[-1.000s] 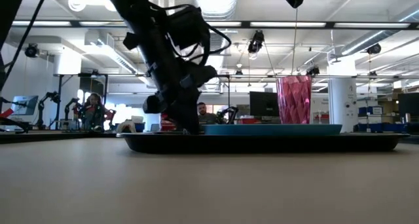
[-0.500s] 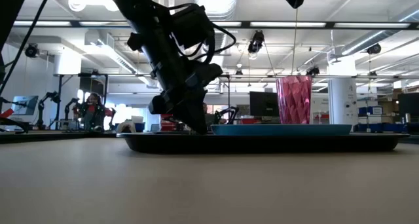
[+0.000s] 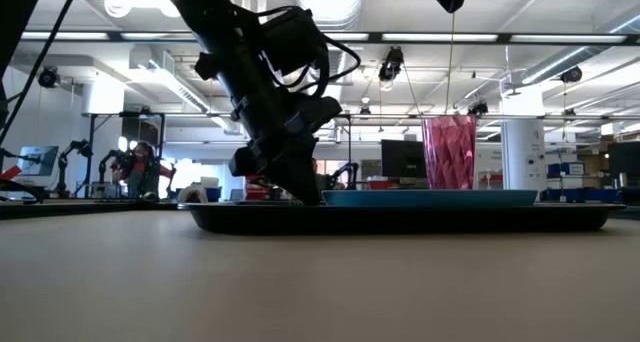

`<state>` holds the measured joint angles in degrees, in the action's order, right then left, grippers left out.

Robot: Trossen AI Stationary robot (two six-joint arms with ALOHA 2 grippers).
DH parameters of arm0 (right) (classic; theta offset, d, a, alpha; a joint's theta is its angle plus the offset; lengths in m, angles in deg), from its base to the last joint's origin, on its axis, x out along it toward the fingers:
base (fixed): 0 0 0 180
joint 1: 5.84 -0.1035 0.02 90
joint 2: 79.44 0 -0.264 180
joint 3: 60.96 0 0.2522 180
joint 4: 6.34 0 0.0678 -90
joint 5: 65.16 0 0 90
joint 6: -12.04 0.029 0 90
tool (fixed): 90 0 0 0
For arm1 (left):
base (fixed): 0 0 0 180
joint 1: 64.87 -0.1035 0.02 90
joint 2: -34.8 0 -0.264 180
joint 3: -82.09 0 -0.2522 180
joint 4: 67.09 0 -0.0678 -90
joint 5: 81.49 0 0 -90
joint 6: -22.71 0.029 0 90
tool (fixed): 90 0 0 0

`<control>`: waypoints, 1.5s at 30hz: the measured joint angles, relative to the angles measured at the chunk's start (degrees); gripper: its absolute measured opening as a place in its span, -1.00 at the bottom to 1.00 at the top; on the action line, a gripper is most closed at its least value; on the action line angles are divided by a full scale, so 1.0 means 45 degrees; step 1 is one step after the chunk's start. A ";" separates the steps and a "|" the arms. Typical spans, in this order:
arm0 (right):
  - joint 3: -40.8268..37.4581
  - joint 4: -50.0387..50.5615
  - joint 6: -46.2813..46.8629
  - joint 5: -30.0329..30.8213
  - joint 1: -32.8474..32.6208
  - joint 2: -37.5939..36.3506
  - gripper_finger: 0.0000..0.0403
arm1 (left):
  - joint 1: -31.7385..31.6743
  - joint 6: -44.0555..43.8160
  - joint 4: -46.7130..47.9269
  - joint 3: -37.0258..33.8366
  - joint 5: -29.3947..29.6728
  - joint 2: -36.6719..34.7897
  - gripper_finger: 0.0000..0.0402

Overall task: Pick and place plate/cup/fork/spoon on tray
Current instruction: Adjust the blue fork

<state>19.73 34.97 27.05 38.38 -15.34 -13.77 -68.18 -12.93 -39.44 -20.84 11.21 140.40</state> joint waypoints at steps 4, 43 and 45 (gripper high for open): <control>0.0000 -0.0005 0.0000 0.0000 0.0000 0.0000 -0.96 | 0.0000 -0.0010 0.0010 -0.0080 0.0000 0.0000 -1.00; 0.0000 -0.0099 -0.0334 -0.0105 0.0000 0.0000 -0.96 | 0.0745 -0.0090 0.0873 0.0482 0.0461 -0.0637 -1.00; 0.0000 -0.0095 -0.0340 -0.0102 0.0000 0.0000 -0.96 | 0.0905 -0.0329 0.0911 0.0419 0.0378 -0.0549 -1.00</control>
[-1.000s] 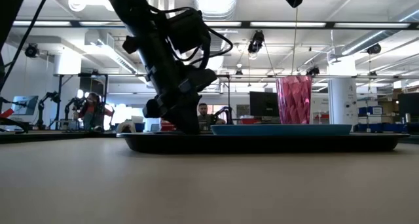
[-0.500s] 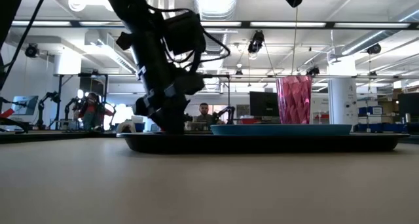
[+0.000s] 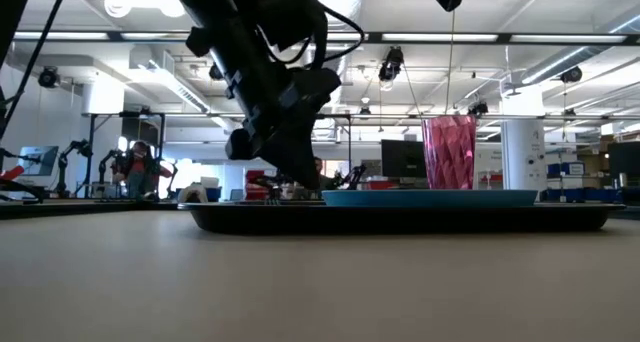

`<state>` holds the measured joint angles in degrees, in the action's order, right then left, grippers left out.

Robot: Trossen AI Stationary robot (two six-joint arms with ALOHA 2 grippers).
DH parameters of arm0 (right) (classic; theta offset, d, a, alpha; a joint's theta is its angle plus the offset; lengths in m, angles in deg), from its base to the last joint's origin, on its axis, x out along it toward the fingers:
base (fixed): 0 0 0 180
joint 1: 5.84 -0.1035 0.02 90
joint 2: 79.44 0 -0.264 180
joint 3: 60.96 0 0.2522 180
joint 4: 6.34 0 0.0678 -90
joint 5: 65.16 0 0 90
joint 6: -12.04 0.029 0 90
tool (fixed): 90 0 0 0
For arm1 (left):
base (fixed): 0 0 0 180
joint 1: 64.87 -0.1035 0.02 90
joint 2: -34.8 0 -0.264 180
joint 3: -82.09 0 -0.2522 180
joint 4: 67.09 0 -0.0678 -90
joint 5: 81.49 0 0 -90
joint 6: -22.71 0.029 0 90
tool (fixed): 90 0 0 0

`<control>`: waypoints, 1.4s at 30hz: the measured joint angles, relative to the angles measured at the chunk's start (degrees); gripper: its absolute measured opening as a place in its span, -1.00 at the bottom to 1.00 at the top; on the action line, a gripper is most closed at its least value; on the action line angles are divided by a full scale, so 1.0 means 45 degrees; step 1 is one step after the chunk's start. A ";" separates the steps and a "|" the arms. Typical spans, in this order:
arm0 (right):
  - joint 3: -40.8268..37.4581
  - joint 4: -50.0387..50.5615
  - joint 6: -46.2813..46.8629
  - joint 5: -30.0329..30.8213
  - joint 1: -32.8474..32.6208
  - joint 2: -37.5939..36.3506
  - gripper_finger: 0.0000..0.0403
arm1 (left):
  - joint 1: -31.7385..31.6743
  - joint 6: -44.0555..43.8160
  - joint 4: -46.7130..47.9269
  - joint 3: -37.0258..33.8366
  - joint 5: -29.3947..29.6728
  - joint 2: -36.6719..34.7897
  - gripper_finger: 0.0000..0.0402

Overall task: Pick and place plate/cup/fork/spoon on tray
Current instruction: Adjust the blue fork

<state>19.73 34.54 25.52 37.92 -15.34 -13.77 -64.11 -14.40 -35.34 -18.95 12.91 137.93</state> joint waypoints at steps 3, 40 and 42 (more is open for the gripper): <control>0.0000 -0.0003 -0.0004 -0.0005 -0.0004 0.0000 -0.96 | 0.0241 -0.0261 -0.0079 -0.0007 -0.0083 -0.0002 -1.00; 0.2433 0.0143 -0.3771 0.2012 0.0000 -0.0785 -0.96 | 0.0917 -0.0682 -0.1147 -0.0242 0.0006 0.0806 -1.00; 0.2726 0.0458 -0.3818 0.2021 0.0000 -0.1066 -0.96 | 0.0917 -0.0682 -0.1134 -0.0240 0.0021 0.0806 -1.00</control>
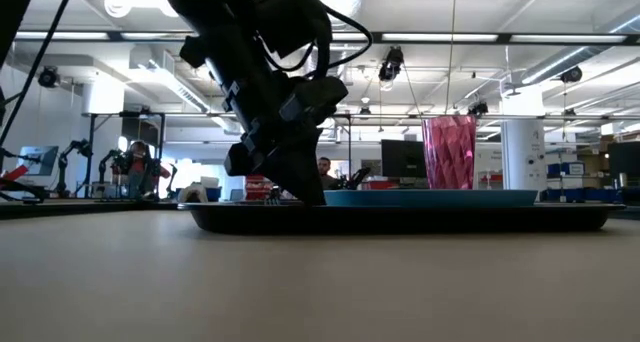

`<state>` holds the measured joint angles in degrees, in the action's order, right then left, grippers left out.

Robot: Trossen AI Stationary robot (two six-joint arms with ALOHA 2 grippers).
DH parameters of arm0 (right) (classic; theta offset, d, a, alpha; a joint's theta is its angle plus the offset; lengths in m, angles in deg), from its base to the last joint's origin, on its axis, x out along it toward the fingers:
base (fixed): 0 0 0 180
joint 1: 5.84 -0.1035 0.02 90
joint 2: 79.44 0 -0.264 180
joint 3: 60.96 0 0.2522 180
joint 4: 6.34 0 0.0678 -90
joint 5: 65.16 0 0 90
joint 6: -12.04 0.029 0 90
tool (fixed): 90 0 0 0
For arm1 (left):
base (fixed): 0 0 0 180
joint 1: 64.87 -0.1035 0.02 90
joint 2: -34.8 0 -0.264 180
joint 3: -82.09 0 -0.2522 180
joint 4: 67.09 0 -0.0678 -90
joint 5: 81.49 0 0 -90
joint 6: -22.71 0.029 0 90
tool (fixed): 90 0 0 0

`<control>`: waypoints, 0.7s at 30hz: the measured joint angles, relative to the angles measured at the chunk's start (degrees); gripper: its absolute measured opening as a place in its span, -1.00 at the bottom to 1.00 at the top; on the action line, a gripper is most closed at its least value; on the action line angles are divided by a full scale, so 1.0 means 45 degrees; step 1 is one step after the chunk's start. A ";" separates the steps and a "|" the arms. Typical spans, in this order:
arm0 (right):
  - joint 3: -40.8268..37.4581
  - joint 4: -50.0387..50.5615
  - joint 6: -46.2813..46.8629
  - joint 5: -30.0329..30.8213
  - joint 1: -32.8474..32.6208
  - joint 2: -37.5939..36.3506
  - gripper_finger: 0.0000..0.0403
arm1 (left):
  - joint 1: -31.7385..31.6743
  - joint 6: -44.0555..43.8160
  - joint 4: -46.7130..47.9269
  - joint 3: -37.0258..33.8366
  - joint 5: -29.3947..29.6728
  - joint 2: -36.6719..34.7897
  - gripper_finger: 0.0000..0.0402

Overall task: Pick and place plate/cup/fork/spoon on tray
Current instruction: Adjust the blue fork

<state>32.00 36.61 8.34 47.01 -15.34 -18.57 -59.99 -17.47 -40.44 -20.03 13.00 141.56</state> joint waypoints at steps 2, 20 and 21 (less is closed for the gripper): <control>0.0115 0.0122 -0.0005 -0.0010 0.0000 -0.0370 -0.96 | 0.0000 0.0000 -0.0001 -0.0005 0.0037 0.0002 -1.00; -0.0191 0.0310 -0.0092 -0.0350 0.0000 -0.0570 -0.96 | 0.0072 0.0107 0.0231 0.0253 0.0084 0.0795 -1.00; -0.0191 0.0340 -0.0092 -0.0350 0.0000 -0.0570 -0.96 | 0.0081 0.0125 0.0467 0.0257 -0.0029 0.0702 -1.00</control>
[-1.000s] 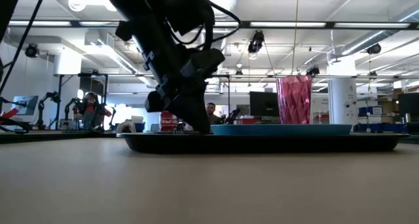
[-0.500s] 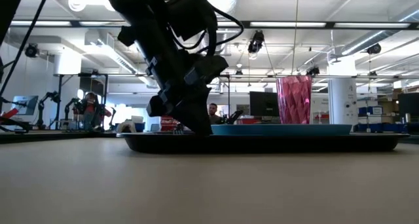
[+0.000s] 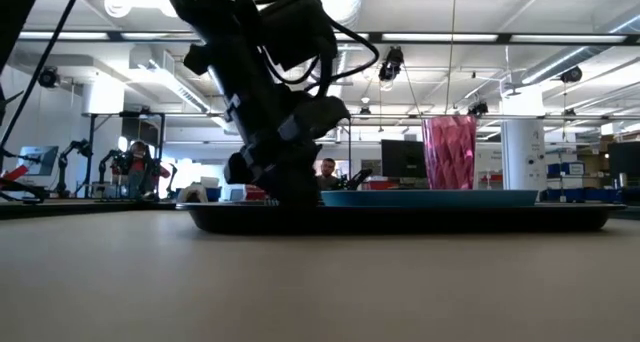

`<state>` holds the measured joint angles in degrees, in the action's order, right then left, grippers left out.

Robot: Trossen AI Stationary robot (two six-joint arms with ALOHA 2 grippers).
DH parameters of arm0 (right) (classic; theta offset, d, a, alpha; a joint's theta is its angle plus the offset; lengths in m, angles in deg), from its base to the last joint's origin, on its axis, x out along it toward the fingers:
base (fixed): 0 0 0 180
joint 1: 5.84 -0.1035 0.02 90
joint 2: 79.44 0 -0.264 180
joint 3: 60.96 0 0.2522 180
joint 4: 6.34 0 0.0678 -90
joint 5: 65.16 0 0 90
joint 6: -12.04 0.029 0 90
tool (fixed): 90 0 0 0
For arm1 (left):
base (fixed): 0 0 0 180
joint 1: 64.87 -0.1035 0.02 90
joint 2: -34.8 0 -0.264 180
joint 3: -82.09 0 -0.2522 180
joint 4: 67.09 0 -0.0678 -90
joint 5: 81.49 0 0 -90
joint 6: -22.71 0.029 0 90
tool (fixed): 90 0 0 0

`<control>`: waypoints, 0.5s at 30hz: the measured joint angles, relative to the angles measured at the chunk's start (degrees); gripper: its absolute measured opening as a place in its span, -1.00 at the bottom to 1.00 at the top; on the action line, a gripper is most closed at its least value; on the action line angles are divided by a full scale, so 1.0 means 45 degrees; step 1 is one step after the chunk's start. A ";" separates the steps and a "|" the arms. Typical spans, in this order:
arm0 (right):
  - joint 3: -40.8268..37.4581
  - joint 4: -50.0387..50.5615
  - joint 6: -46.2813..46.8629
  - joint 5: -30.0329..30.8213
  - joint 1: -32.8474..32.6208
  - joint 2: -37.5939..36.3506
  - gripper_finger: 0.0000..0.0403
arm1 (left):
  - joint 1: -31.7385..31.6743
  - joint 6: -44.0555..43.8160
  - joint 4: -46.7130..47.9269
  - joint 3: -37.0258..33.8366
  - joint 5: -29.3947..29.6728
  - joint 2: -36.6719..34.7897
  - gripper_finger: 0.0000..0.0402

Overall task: Pick and place plate/cup/fork/spoon on tray
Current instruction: Adjust the blue fork

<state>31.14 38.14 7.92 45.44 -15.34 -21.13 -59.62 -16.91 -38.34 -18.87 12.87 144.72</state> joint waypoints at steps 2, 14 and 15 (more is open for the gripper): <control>0.0000 0.0003 0.0005 0.0005 0.0000 -0.0012 -0.96 | 0.0048 0.0006 0.0601 -0.0002 -0.0258 -0.0112 -1.00; -0.0005 0.0180 -0.0003 0.0089 0.0000 -0.0010 -0.96 | 0.0227 0.0273 0.2603 -0.0016 -0.0552 -0.0993 -1.00; -0.0005 0.0170 0.0000 0.0092 0.0000 -0.0011 -0.96 | 0.0225 0.0279 0.2782 0.0029 -0.0541 -0.1076 -1.00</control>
<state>31.12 38.90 7.92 45.86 -15.34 -21.18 -58.61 -15.65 -25.82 -18.74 10.44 139.88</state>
